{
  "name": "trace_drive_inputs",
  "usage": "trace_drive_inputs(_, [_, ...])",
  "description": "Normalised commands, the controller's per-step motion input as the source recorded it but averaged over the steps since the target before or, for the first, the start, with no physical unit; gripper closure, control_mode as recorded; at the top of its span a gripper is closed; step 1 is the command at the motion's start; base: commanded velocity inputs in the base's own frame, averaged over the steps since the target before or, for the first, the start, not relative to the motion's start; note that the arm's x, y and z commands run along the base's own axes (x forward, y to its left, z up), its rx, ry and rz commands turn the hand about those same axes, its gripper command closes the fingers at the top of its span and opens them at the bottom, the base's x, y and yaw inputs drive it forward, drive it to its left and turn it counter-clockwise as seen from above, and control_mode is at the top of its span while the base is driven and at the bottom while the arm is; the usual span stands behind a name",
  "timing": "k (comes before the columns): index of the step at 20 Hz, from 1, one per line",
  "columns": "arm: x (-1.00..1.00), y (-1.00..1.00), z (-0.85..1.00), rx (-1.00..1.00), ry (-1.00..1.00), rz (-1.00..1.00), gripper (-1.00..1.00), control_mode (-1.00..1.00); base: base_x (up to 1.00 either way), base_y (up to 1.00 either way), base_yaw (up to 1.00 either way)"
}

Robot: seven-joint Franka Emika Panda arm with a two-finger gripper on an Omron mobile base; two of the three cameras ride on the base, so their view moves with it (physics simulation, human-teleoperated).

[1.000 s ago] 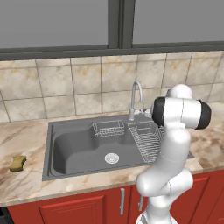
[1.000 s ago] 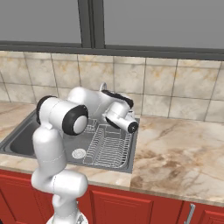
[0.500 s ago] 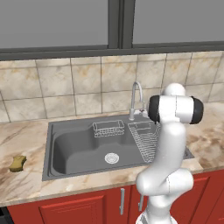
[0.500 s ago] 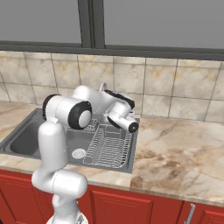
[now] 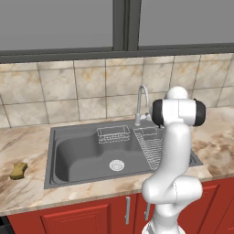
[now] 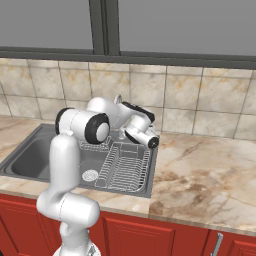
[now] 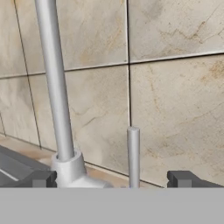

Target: Soak the sponge with water for a few seconds and then drop it inside the sink.

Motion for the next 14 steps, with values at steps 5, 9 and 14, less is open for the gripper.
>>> trace_drive_inputs(5, [0.25, -0.09, -0.07, 0.00, 0.00, 0.00, -1.00, -1.00, 0.00, 0.00, 0.00])
trace_drive_inputs(9, [0.26, -0.06, -0.12, 0.00, 0.00, 0.00, -1.00, -1.00, 0.00, 0.00, 0.00])
trace_drive_inputs(14, [0.29, -0.01, -0.12, 0.01, 0.00, 0.00, -1.00, -1.00, 0.00, 0.00, 0.00])
